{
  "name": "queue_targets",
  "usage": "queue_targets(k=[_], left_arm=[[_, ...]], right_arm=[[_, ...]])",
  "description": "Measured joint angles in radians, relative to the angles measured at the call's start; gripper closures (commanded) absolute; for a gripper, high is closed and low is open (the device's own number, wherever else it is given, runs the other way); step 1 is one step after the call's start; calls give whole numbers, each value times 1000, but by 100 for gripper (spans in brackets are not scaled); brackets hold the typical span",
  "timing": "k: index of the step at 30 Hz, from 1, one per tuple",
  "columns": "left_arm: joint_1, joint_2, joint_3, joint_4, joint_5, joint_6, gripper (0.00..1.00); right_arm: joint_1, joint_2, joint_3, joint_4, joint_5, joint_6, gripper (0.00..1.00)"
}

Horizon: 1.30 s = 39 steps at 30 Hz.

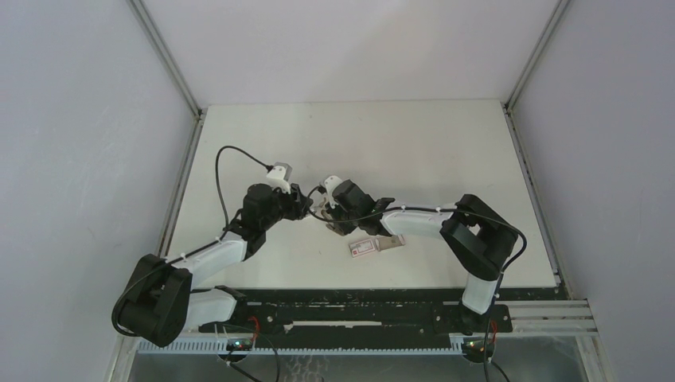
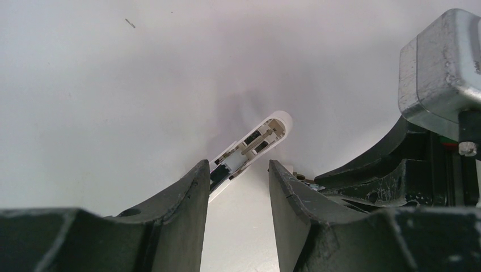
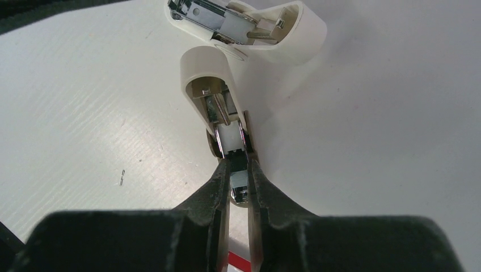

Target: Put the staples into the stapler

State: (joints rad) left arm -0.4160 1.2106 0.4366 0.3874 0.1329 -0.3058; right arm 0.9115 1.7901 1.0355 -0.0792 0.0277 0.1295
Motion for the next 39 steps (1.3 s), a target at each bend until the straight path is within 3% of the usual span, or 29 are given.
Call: queue_targets(k=[9,18,26,33,39], left_arm=[[4,-1,0,0,0,0,53],[6,-5,0,0,0,0,52],[6,-18,0,0,8,1,50],[7,-26,-23,8,32,-7,44],[7,-77,-52,17,27,-25,38]], right_arm=[[0,11,14,-3,0,-3,88],[0,13,19,-18,-1,-2,65],[0,-18,19,-59,0,-1,63],[-35,-271,-61,-93,37,46,62],[-100,-479,-212,-196,131,190,61]])
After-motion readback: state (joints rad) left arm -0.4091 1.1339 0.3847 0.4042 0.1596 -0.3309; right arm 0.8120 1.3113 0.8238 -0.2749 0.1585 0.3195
